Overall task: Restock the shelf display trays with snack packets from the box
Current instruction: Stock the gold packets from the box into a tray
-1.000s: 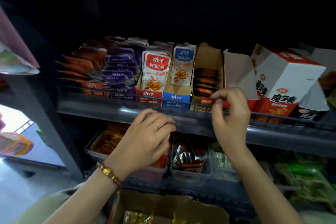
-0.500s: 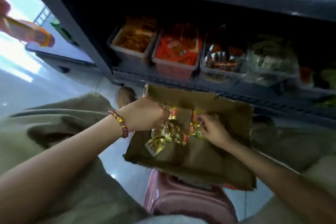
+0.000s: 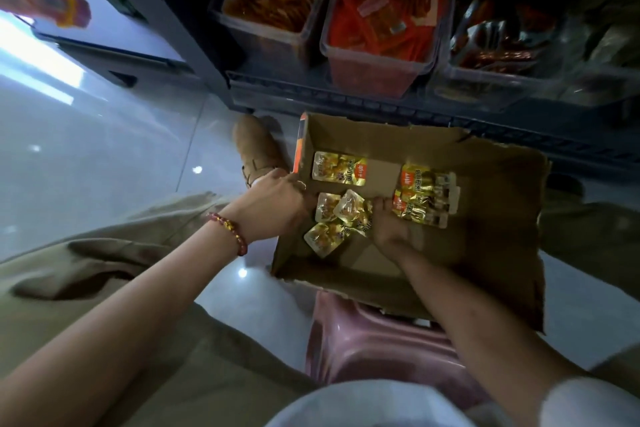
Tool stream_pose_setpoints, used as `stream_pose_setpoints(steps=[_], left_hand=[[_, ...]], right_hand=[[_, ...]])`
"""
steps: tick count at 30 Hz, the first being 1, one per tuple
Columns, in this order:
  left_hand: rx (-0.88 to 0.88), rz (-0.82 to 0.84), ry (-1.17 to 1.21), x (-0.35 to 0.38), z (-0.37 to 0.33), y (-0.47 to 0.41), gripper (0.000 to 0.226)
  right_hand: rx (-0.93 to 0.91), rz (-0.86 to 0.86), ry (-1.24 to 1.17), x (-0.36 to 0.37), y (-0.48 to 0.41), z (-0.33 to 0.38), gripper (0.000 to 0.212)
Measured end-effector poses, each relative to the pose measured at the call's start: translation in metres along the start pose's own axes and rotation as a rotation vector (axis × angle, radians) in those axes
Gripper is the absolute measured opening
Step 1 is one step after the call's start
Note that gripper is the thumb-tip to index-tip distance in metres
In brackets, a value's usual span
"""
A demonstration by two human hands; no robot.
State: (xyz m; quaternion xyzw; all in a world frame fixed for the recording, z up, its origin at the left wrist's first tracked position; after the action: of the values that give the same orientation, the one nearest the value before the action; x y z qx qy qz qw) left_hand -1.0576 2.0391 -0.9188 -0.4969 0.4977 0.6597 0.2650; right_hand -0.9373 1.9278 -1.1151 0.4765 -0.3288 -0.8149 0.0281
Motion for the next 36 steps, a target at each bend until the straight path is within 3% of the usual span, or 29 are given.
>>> stream_pose_setpoints(steps=[4,7,11,14,17,18,20,24,27,29,31,34,36], left_hand=[[-0.038,-0.154,0.03,-0.017,0.002,-0.002,0.01],[-0.074,-0.224,0.142,-0.023,0.002,-0.001,0.027],[-0.117,-0.05,0.483,-0.016,-0.008,0.0,0.051],[-0.275,0.136,0.675,-0.002,-0.005,0.003,0.054],[-0.378,0.013,0.563,-0.015,0.012,0.003,0.042],[-0.415,-0.018,0.553,-0.02,0.02,0.002,0.042],[-0.502,-0.069,0.614,-0.029,0.038,0.003,0.043],[-0.593,-0.151,0.753,-0.045,0.058,0.014,0.038],[-0.598,-0.153,0.767,-0.048,0.063,0.026,0.034],[-0.587,-0.147,0.737,-0.047,0.063,0.029,0.033],[-0.581,-0.136,0.731,-0.047,0.063,0.028,0.034],[-0.538,-0.17,0.745,-0.054,0.06,0.019,0.042],[-0.473,-0.202,0.742,-0.061,0.055,0.013,0.05]], right_hand=[[0.038,0.033,0.004,-0.01,-0.009,0.0,0.036],[-0.14,-0.074,-0.091,-0.049,-0.012,0.015,0.018],[-0.478,-0.073,-0.622,-0.114,0.017,0.068,0.015],[-0.56,-0.08,-0.739,-0.157,0.037,0.093,0.018],[-0.498,-0.144,-0.888,-0.163,0.03,0.083,0.009],[-0.442,-0.203,-0.879,-0.158,0.022,0.07,0.006],[-0.304,-0.193,-0.634,-0.126,0.001,0.043,0.012],[-0.124,0.111,-0.122,-0.032,-0.015,0.022,0.056],[0.005,0.112,0.021,-0.006,-0.01,0.019,0.079],[0.094,0.066,0.013,-0.003,-0.009,0.013,0.069],[0.083,0.04,-0.073,0.001,-0.012,0.012,0.045],[-0.122,-0.013,-0.252,-0.017,-0.012,0.024,0.035],[-0.287,-0.091,-0.247,-0.051,-0.002,0.032,0.032]])
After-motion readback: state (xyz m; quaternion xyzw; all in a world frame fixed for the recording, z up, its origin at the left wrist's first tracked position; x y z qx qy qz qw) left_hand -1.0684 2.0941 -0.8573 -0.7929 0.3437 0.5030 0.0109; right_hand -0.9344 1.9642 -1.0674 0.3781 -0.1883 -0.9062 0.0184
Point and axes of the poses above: each hand's wrist, its own y-axis away from the middle knuckle, its own x-axis out of the palm, z = x × y, the point moved 10 cm from there along -y, towards the middle knuckle, and after that the axes turned 14 degrees about -x, right-handed, at the moved point
